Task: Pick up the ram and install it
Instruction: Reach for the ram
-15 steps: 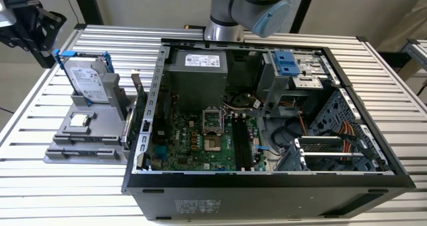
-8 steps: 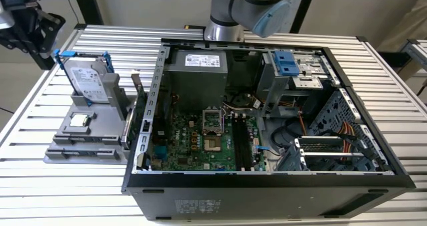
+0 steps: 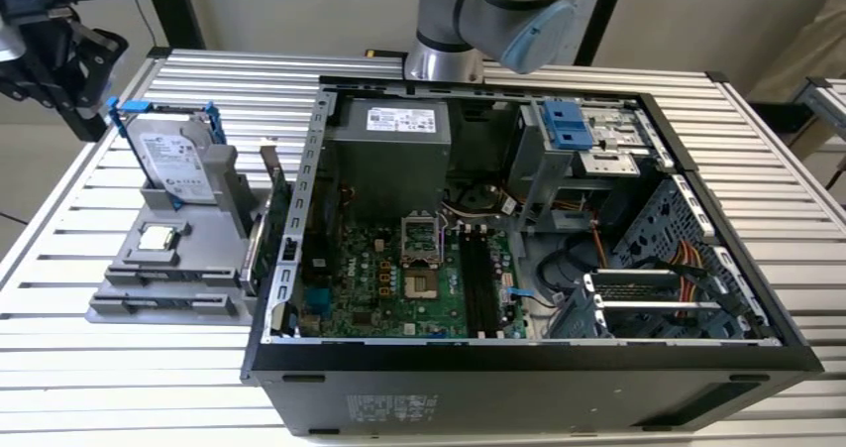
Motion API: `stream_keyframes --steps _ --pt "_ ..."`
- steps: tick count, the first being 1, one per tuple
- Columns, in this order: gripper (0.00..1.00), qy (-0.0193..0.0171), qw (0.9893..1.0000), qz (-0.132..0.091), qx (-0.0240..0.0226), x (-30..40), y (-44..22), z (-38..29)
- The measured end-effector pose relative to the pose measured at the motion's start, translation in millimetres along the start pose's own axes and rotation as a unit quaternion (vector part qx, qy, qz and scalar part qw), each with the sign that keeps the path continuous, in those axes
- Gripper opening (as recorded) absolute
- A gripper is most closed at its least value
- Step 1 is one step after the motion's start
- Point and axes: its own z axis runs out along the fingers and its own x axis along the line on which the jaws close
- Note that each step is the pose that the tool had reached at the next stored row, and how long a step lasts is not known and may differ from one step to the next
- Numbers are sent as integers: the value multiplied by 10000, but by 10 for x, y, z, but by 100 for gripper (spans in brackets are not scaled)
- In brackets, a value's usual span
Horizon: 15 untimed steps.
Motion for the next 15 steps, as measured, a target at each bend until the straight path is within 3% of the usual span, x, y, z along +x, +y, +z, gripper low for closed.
stream_keyframes --steps 12,13,15 --pt "0 0 10000 0 0 -4 -60 4" --pt "0 0 10000 0 0 -8 -111 8" --pt "0 0 10000 0 0 -10 -140 9"
